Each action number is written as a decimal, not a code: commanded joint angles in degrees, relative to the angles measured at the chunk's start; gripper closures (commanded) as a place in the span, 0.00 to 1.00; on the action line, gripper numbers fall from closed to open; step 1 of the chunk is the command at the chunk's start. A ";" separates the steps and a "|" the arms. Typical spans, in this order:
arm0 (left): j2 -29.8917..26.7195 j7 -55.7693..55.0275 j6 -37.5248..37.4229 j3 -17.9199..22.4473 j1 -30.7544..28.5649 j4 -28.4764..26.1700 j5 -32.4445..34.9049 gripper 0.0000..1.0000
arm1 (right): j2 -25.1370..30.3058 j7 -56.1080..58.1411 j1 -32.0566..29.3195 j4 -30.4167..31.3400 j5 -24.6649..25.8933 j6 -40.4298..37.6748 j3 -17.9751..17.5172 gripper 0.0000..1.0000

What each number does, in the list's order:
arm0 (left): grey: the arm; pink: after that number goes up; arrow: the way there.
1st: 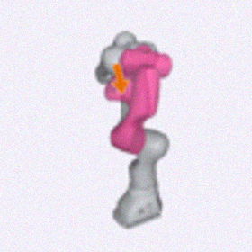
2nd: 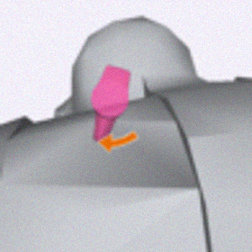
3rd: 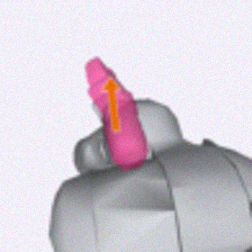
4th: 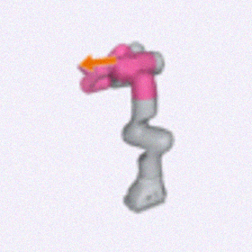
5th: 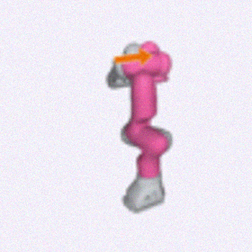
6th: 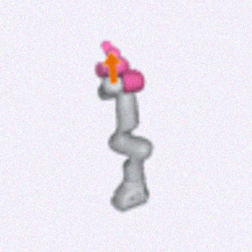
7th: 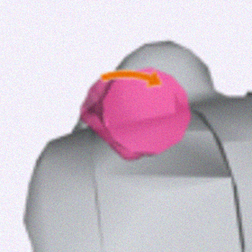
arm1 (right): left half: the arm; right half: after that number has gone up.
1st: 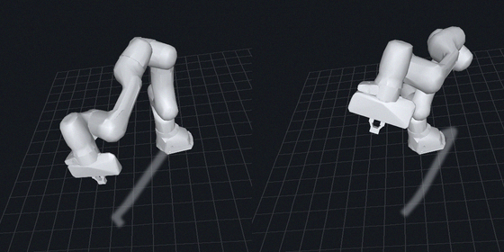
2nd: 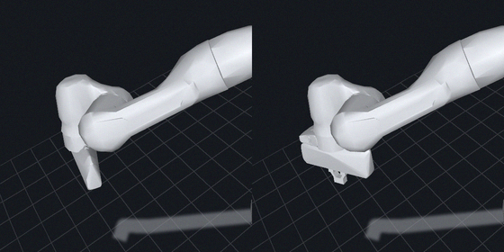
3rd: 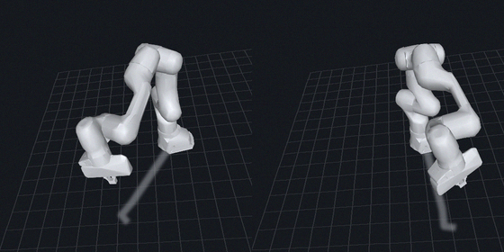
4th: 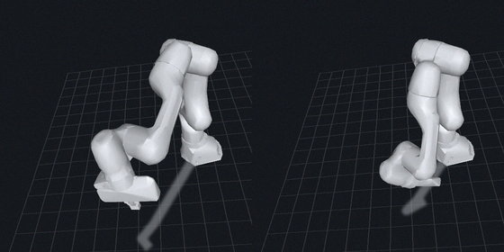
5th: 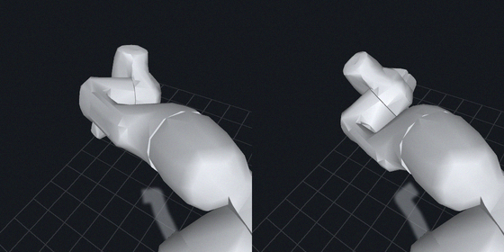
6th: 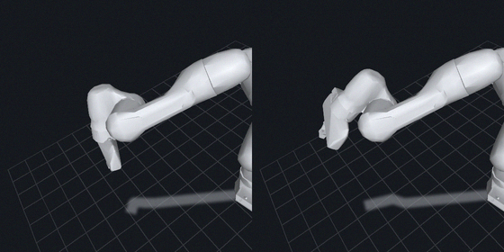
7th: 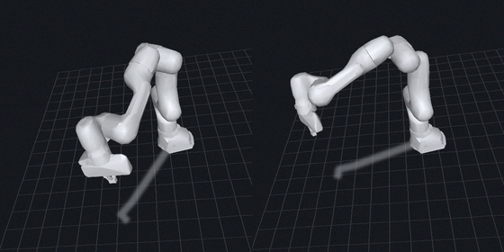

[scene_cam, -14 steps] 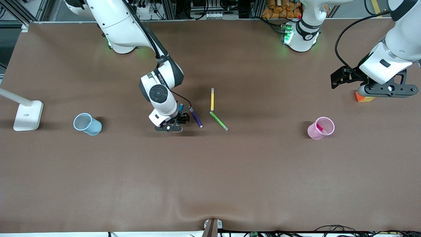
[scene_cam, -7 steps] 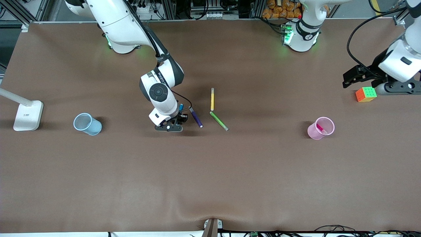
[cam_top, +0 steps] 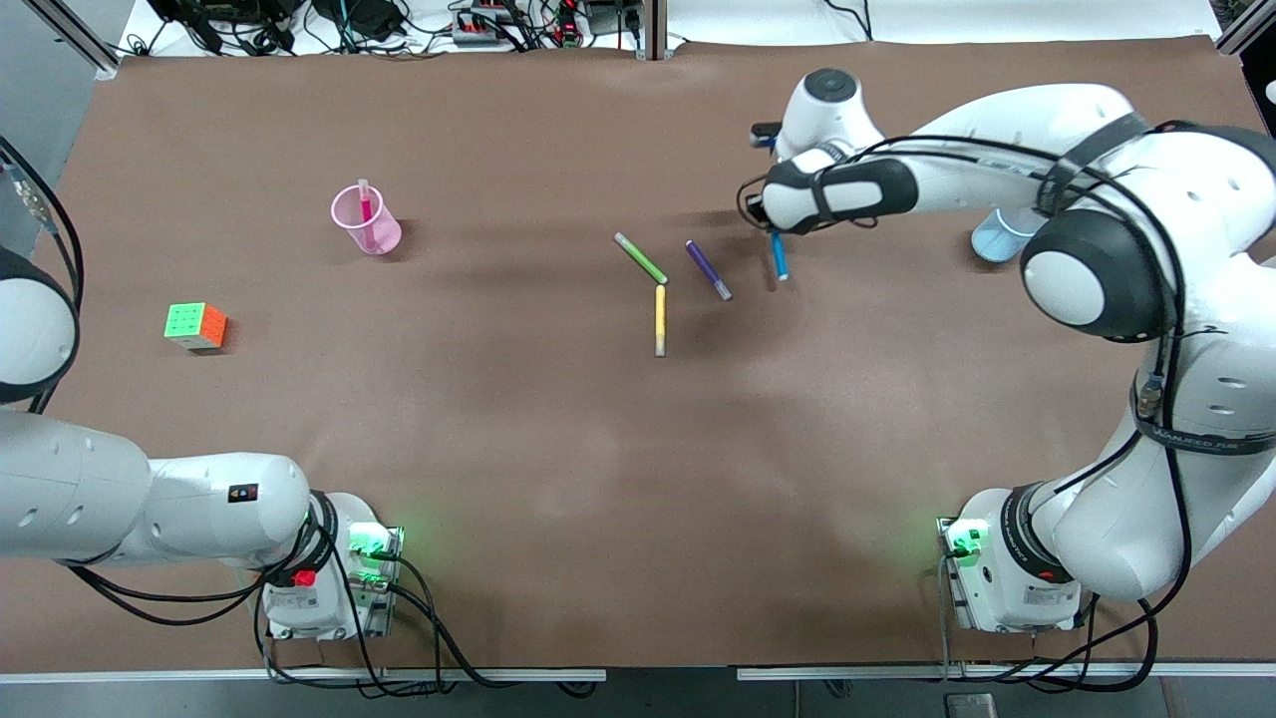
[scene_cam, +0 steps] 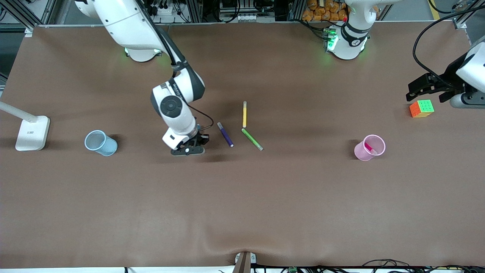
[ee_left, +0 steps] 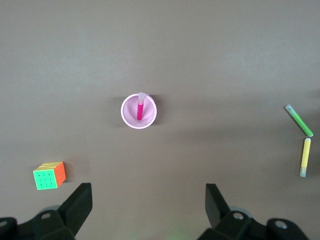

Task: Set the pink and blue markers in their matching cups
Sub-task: 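Carry the blue marker with the right gripper over the blue cup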

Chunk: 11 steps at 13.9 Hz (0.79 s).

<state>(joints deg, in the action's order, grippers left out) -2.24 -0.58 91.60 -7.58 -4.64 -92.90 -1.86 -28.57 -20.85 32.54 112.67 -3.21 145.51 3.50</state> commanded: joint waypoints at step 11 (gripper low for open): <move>-0.05 0.93 -1.24 -0.07 -0.01 1.23 -0.78 0.00 | 14.14 46.13 -19.26 -0.08 0.31 -7.87 -0.95 1.00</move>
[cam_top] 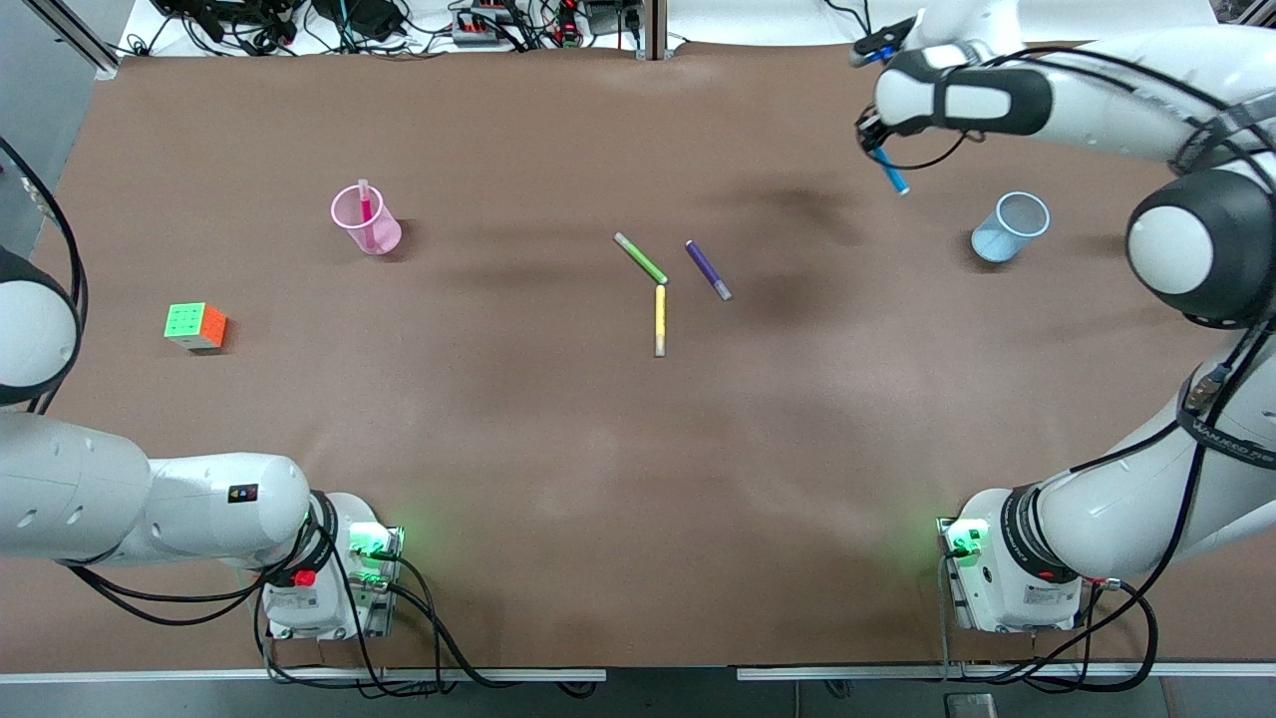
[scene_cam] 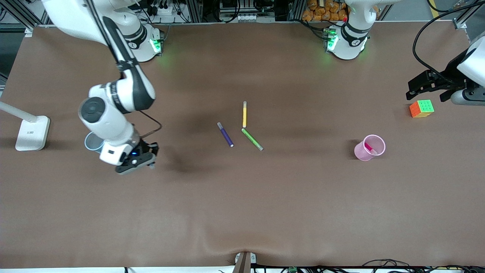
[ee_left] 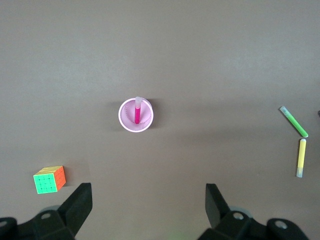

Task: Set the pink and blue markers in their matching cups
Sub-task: 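Carry the blue marker with the right gripper over the blue cup, then lower the blue marker into the blue cup and open the right gripper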

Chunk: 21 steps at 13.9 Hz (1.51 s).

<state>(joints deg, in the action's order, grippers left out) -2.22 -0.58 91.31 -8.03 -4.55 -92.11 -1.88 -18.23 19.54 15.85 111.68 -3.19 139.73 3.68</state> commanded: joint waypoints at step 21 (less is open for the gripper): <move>-0.24 1.37 -2.10 10.05 7.72 0.52 -0.40 0.00 | 3.20 83.52 -33.25 -0.85 -39.08 -38.56 -0.95 1.00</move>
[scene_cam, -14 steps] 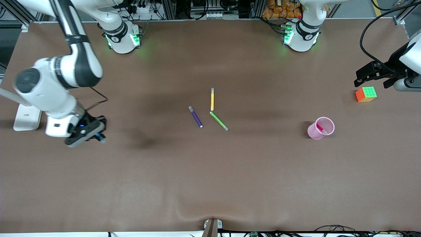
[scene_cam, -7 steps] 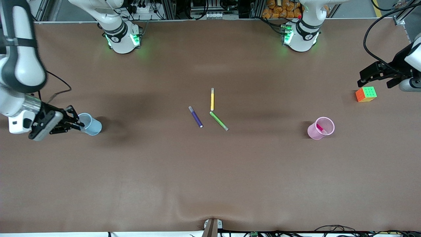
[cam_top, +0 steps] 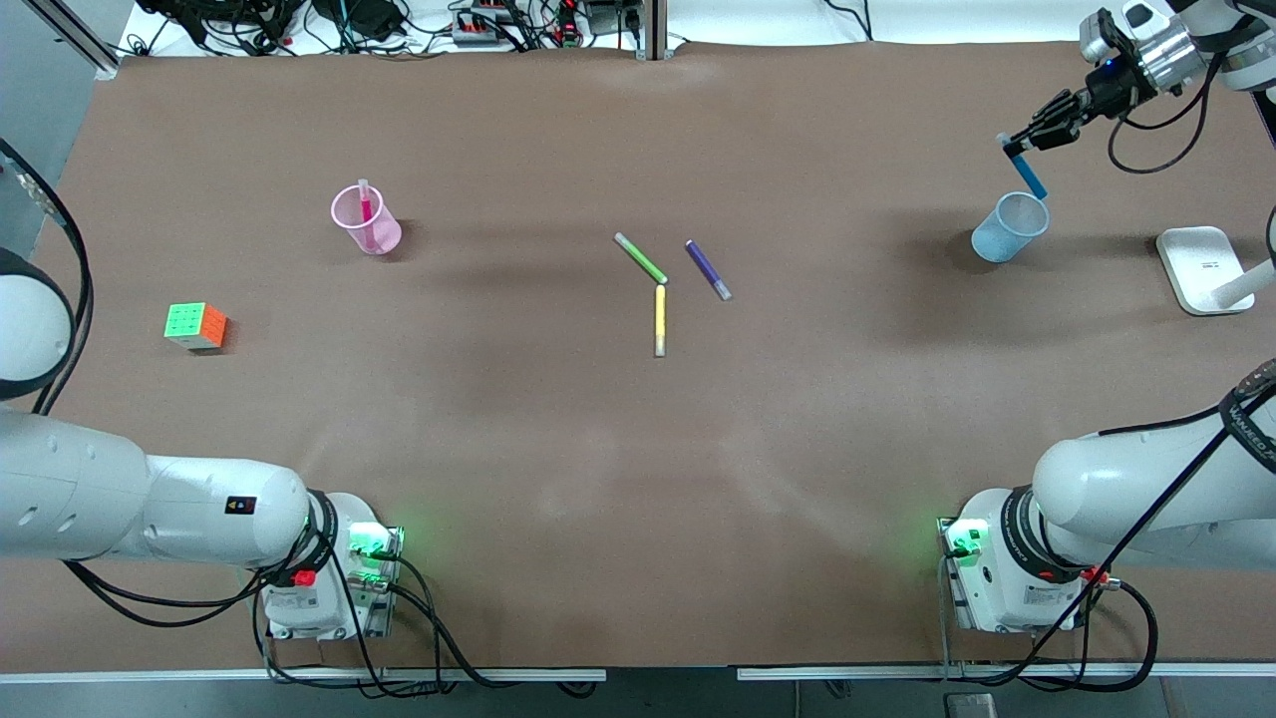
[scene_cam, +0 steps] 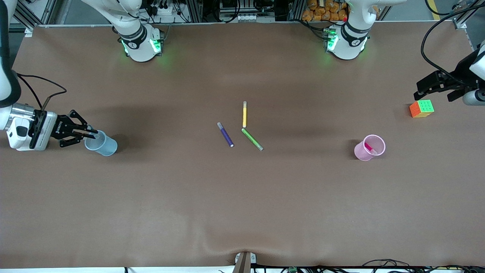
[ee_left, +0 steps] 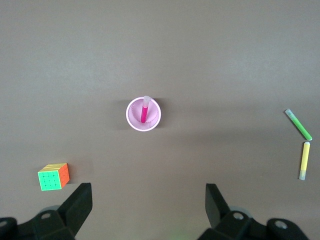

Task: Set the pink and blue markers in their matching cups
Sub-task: 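Lower the blue marker into the blue cup and open the right gripper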

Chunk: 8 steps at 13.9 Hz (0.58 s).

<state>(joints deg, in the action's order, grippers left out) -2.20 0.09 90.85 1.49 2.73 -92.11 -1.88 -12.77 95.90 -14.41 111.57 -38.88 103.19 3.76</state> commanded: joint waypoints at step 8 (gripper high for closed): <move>-0.17 0.62 -1.64 0.61 0.43 0.62 0.03 0.00 | -7.87 22.82 -6.77 -2.58 -6.20 -3.26 -1.13 1.00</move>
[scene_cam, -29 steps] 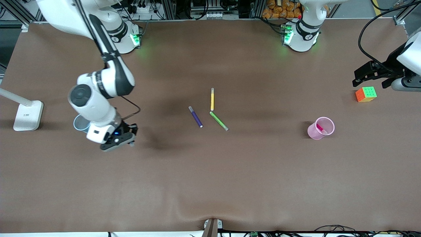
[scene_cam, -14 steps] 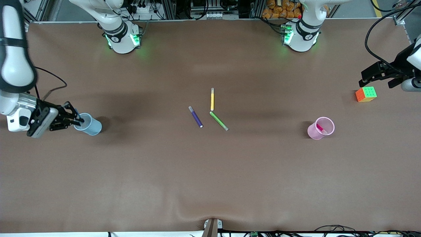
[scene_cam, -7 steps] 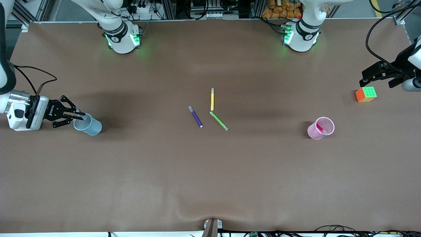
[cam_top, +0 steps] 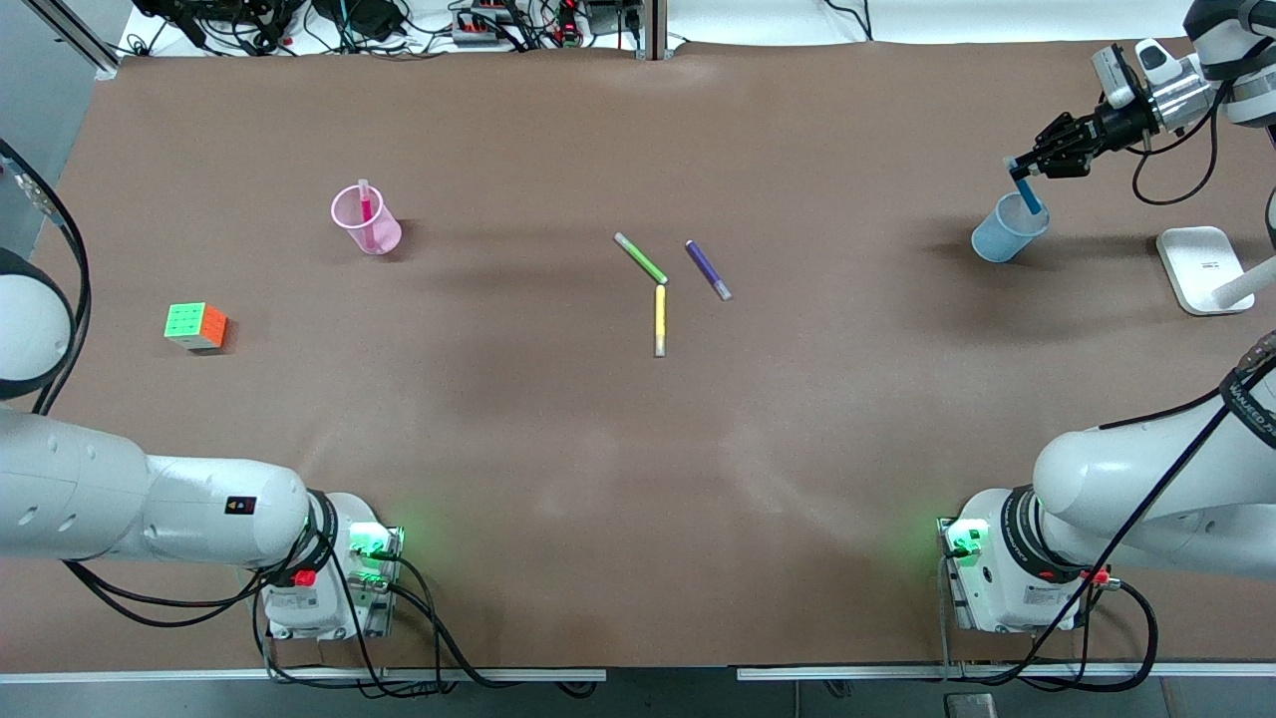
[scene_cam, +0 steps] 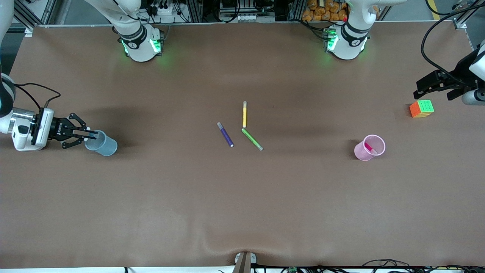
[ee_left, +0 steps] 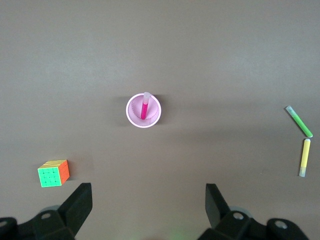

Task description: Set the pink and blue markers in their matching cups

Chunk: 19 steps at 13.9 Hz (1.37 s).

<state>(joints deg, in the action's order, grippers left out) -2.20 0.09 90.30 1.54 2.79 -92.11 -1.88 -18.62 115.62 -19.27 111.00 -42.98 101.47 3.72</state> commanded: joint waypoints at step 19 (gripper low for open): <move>-0.17 0.79 -1.09 0.57 -0.06 0.61 0.03 0.00 | -2.47 -5.66 0.20 -11.50 1.41 -4.53 -1.26 0.00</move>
<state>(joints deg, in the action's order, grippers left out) -2.20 0.09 90.29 1.88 2.70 -92.10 -1.88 -22.17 113.70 -19.98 100.77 -43.42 97.96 2.65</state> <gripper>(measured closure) 0.000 0.000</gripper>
